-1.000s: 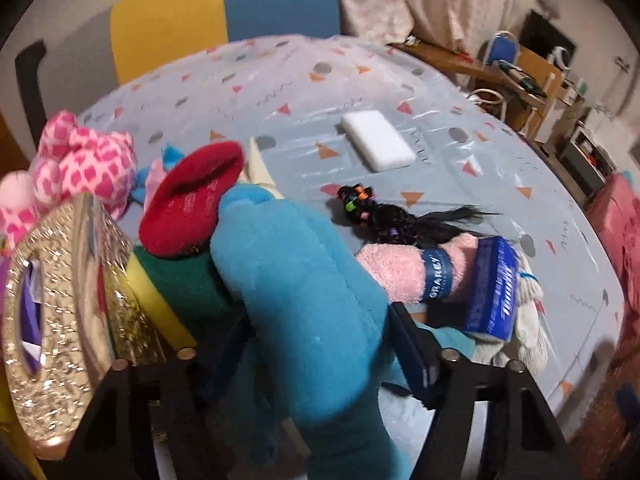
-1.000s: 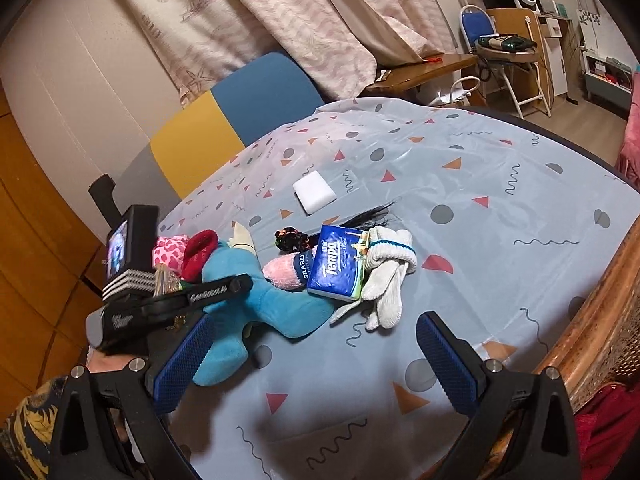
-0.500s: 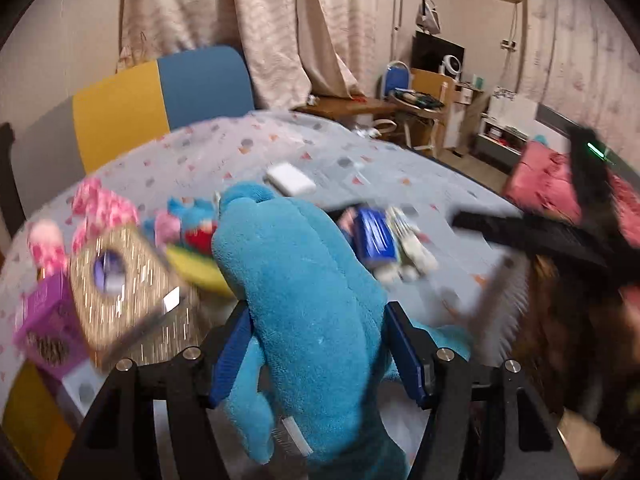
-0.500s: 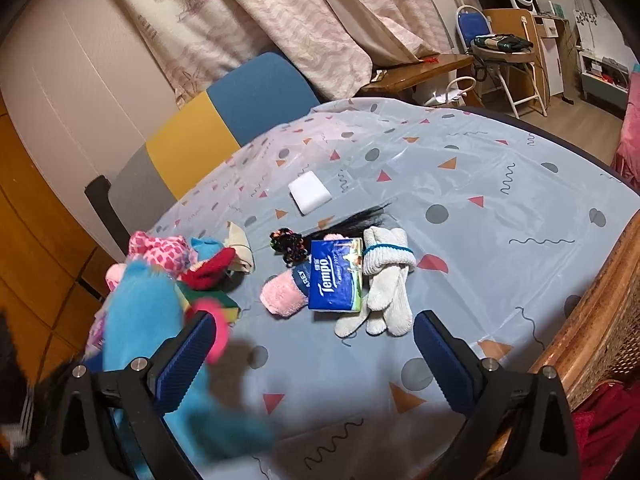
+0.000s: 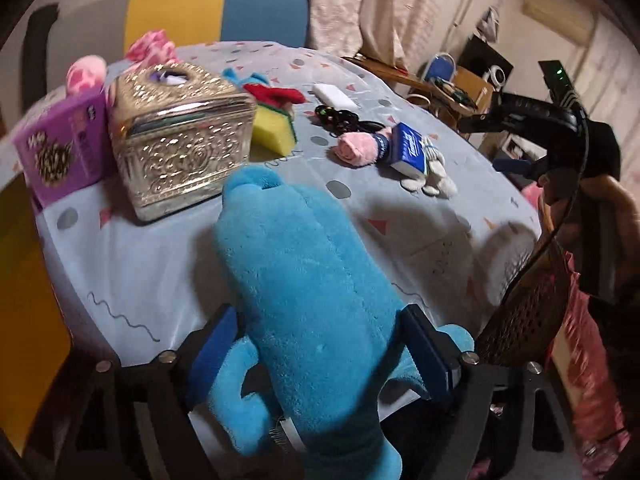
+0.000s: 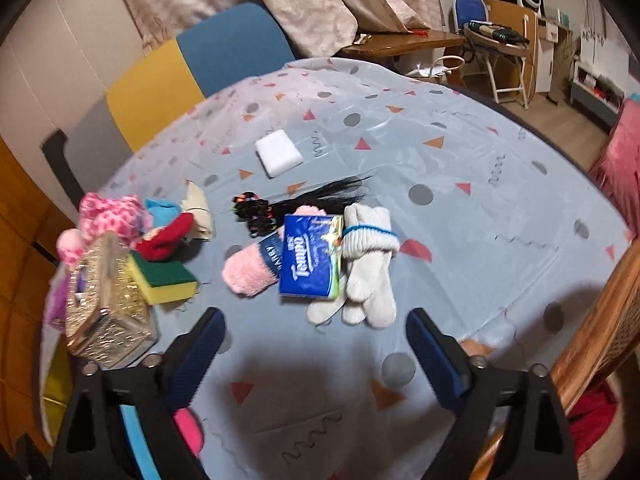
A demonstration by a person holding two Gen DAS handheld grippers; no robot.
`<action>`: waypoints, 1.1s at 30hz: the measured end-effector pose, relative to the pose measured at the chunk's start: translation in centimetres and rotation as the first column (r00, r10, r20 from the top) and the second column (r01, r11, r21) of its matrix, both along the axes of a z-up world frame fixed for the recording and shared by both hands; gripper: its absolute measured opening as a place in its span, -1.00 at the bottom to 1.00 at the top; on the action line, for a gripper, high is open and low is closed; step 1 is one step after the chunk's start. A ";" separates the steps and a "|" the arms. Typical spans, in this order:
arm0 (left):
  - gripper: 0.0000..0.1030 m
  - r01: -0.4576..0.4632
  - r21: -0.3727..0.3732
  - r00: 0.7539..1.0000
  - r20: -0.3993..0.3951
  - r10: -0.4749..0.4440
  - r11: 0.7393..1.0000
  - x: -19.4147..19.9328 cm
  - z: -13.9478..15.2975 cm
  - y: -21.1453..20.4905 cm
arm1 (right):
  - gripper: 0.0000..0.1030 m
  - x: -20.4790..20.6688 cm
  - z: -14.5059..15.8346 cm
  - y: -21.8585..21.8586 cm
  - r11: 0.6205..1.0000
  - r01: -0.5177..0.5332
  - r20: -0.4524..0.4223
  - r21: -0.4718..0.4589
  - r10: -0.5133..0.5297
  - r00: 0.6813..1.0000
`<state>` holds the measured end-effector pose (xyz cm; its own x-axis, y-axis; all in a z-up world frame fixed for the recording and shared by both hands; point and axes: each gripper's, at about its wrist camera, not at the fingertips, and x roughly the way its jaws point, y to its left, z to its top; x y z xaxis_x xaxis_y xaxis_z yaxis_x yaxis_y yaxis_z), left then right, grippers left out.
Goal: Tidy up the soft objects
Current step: 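Carry the blue plush into the gold tray while the right tool grasps the tissue pack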
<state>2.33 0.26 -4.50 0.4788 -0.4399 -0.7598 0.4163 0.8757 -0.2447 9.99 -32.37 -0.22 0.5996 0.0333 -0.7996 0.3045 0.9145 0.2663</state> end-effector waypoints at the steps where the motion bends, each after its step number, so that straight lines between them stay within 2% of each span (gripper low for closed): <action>1: 0.67 -0.011 -0.002 1.000 0.005 0.011 1.000 0.0 0.1 0.2 | 0.71 0.6 0.0 0.0 1.000 -0.003 -0.007 -0.008 0.003 1.000; 5: 0.75 -0.033 -0.031 0.999 -0.031 0.032 0.999 0.7 0.1 0.7 | 0.64 3.9 -0.8 0.4 0.998 -0.007 -0.059 -0.061 0.003 0.998; 9: 0.80 -0.058 -0.038 0.995 -0.083 0.055 0.998 1.5 -0.5 0.9 | 0.61 7.8 -3.6 0.8 0.988 -0.010 -0.161 -0.153 -0.015 0.987; 12: 0.86 -0.083 -0.046 0.989 -0.125 0.077 0.995 1.8 -1.0 1.1 | 0.45 9.3 -6.1 0.8 0.984 -0.031 -0.220 -0.178 -0.009 0.975; 14: 0.86 -0.084 -0.035 0.989 -0.122 0.079 0.996 1.9 -0.8 0.9 | 0.23 9.6 -6.7 0.8 0.982 -0.049 -0.240 -0.185 0.003 0.971; 15: 0.86 -0.088 -0.023 0.989 -0.121 0.085 0.996 1.9 -0.6 0.7 | 0.05 9.5 -6.5 0.9 0.980 -0.054 -0.225 -0.193 0.009 0.974; 19: 0.85 -0.079 0.005 0.991 -0.109 0.079 0.997 2.3 -0.3 -0.4 | -0.08 9.2 -6.1 1.2 0.975 -0.063 -0.208 -0.212 0.018 0.978; 20: 0.79 -0.075 0.020 0.991 -0.113 0.077 0.997 2.5 -0.6 -0.7 | -0.10 9.0 -5.8 1.1 0.977 -0.062 -0.194 -0.205 0.021 0.981; 23: 0.56 -0.063 -0.006 0.995 -0.081 0.062 0.998 2.3 -0.8 -0.7 | -0.14 8.8 -4.9 0.9 0.982 -0.041 -0.158 -0.183 0.012 0.987; 24: 0.46 -0.065 -0.006 0.995 -0.071 0.065 0.998 2.2 -0.7 -0.6 | -0.20 8.9 -4.7 0.9 0.983 -0.033 -0.145 -0.179 0.007 0.989; 25: 0.41 -0.071 -0.010 0.996 -0.058 0.071 0.997 2.0 -0.4 -0.5 | -0.34 8.9 -4.5 0.7 0.983 -0.020 -0.130 -0.181 -0.004 0.991; 26: 0.33 -0.074 -0.010 0.996 -0.046 0.074 0.997 1.8 -0.1 -0.3 | -0.34 8.8 -4.3 0.6 0.983 -0.013 -0.122 -0.181 -0.009 0.992; 30: 0.27 -0.078 0.002 0.997 -0.025 0.078 0.997 1.3 0.2 0.2 | -0.41 8.9 -4.2 0.6 0.984 -0.014 -0.115 -0.177 -0.007 0.993; 33: 0.26 -0.098 -0.036 0.995 -0.021 0.097 0.995 0.8 1.1 0.7 | -0.48 8.9 -4.1 0.8 0.986 -0.028 -0.100 -0.166 0.012 0.995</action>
<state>3.18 1.00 -3.37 0.5060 -0.4197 -0.7535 0.3239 0.9021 -0.2850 18.89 -31.57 -4.33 0.5184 -0.0942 -0.8499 0.3028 0.9497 0.0794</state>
